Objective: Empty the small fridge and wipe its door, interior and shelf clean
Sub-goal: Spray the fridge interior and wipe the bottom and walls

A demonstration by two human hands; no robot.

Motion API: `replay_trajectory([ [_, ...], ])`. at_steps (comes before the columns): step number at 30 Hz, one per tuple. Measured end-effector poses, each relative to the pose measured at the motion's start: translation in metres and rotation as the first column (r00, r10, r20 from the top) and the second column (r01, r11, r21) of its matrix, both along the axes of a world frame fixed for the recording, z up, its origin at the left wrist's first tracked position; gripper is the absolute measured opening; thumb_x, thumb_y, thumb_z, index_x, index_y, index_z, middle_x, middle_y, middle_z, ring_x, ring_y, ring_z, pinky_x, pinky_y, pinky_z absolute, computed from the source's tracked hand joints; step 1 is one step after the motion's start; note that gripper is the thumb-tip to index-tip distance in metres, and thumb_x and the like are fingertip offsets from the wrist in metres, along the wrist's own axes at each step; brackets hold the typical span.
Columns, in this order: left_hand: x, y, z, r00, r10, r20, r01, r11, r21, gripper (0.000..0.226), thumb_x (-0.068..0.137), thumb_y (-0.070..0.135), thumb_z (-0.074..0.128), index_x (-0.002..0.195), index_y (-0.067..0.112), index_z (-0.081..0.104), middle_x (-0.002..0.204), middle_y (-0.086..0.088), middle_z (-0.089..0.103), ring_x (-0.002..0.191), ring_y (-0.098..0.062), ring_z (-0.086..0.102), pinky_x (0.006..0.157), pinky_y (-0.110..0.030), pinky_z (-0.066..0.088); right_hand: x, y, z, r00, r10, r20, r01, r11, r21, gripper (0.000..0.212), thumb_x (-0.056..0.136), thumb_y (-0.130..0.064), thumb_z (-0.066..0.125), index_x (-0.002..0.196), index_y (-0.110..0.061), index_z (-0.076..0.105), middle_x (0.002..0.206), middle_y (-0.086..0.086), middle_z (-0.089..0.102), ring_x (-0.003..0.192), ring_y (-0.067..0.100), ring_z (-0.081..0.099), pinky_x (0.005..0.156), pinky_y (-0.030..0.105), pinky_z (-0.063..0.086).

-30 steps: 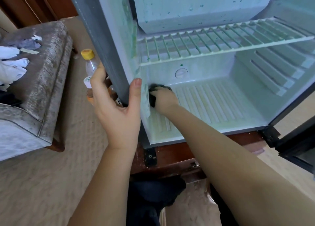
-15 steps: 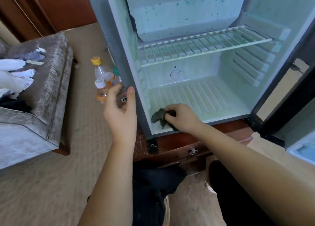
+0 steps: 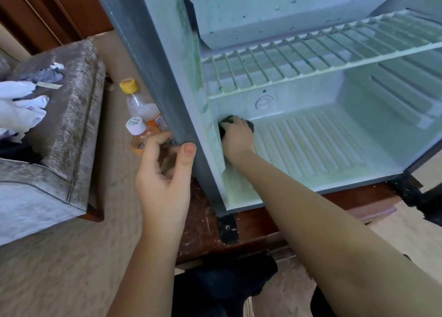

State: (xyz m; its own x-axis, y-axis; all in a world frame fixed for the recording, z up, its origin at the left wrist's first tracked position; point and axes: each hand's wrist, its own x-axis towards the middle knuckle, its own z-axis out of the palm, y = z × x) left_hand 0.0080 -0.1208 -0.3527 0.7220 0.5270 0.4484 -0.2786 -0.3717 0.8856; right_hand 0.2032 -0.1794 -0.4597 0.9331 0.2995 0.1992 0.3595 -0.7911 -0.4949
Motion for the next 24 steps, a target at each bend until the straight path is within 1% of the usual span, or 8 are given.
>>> replay_trajectory([
  [5, -0.002, -0.001, 0.002, 1.0, 0.003, -0.013, -0.004, 1.0, -0.014, 0.043, 0.08, 0.049, 0.059, 0.101, 0.012, 0.06, 0.078, 0.015, 0.063, 0.076, 0.002, 0.059, 0.07, -0.013, 0.047, 0.003, -0.029, 0.018, 0.956, 0.241, -0.168, -0.265, 0.954, -0.138, 0.045, 0.077, -0.003, 0.065, 0.121, -0.015, 0.066, 0.125, 0.005, 0.06, 0.114, 0.027, 0.056, 0.092, 0.032, 0.048],
  [8, -0.005, -0.004, 0.008, 0.998, 0.007, -0.062, -0.01, 0.999, -0.04, 0.032, 0.084, 0.045, 0.07, 0.099, 0.018, 0.061, 0.076, 0.023, 0.066, 0.076, 0.004, 0.061, 0.069, -0.011, 0.046, -0.041, -0.054, 0.029, 0.924, 0.334, -0.185, -0.355, 0.93, -0.094, 0.04, 0.076, 0.001, 0.061, 0.112, -0.015, 0.069, 0.117, 0.004, 0.065, 0.108, 0.026, 0.058, 0.089, 0.032, 0.048],
  [13, -0.009, -0.01, 0.015, 0.997, 0.023, -0.079, -0.027, 0.998, -0.053, 0.029, 0.089, 0.033, 0.061, 0.105, 0.008, 0.063, 0.08, 0.028, 0.067, 0.08, 0.008, 0.063, 0.071, -0.012, 0.048, -0.111, -0.105, 0.042, 0.776, 0.581, -0.246, -0.6, 0.8, -0.002, 0.039, 0.08, 0.005, 0.05, 0.103, -0.016, 0.074, 0.11, 0.0, 0.067, 0.104, 0.019, 0.058, 0.09, 0.03, 0.044],
  [15, -0.01, -0.012, 0.015, 0.997, 0.044, -0.068, -0.049, 0.996, -0.079, 0.035, 0.087, 0.041, 0.066, 0.104, 0.011, 0.064, 0.086, 0.018, 0.069, 0.084, 0.0, 0.065, 0.075, -0.026, 0.054, -0.107, -0.106, 0.044, 0.801, 0.534, -0.271, -0.53, 0.843, 0.095, 0.041, 0.08, 0.006, 0.049, 0.104, -0.016, 0.073, 0.111, 0.002, 0.067, 0.104, 0.021, 0.06, 0.091, 0.032, 0.046],
  [17, -0.01, -0.013, 0.012, 0.996, 0.056, -0.072, -0.064, 0.992, -0.111, 0.037, 0.084, 0.047, 0.068, 0.103, 0.015, 0.064, 0.095, 0.009, 0.069, 0.09, -0.011, 0.067, 0.083, -0.044, 0.056, -0.091, -0.098, 0.041, 0.934, 0.313, -0.17, -0.274, 0.937, 0.217, 0.034, 0.084, 0.002, 0.052, 0.109, -0.014, 0.068, 0.112, 0.005, 0.067, 0.104, 0.024, 0.061, 0.088, 0.032, 0.047],
  [20, -0.009, -0.013, 0.01, 0.997, 0.041, -0.071, -0.05, 0.991, -0.124, 0.038, 0.083, 0.05, 0.068, 0.102, 0.018, 0.063, 0.098, 0.0, 0.069, 0.094, -0.017, 0.067, 0.087, -0.057, 0.053, -0.062, -0.075, 0.03, 0.981, -0.006, -0.193, 0.092, 0.895, 0.436, 0.039, 0.088, -0.008, 0.059, 0.126, -0.012, 0.05, 0.119, 0.006, 0.061, 0.107, 0.024, 0.058, 0.082, 0.028, 0.045],
  [22, -0.007, -0.01, 0.01, 0.998, 0.037, -0.051, -0.04, 0.997, -0.072, 0.039, 0.081, 0.049, 0.062, 0.101, 0.015, 0.062, 0.096, -0.003, 0.068, 0.092, -0.013, 0.066, 0.086, -0.048, 0.055, -0.047, -0.05, 0.026, 0.948, 0.082, -0.309, 0.111, 0.822, 0.558, 0.058, 0.086, -0.007, 0.06, 0.139, -0.014, 0.038, 0.133, 0.006, 0.052, 0.119, 0.022, 0.051, 0.095, 0.028, 0.042],
  [24, -0.004, -0.004, 0.007, 1.0, 0.015, -0.026, -0.016, 1.0, -0.018, 0.04, 0.081, 0.045, 0.059, 0.1, 0.01, 0.061, 0.089, 0.004, 0.066, 0.084, -0.001, 0.062, 0.08, -0.024, 0.053, -0.038, -0.027, 0.021, 0.914, 0.209, -0.349, 0.048, 0.796, 0.603, 0.07, 0.083, 0.0, 0.053, 0.146, -0.017, 0.029, 0.14, 0.006, 0.046, 0.126, 0.024, 0.046, 0.101, 0.032, 0.04],
])
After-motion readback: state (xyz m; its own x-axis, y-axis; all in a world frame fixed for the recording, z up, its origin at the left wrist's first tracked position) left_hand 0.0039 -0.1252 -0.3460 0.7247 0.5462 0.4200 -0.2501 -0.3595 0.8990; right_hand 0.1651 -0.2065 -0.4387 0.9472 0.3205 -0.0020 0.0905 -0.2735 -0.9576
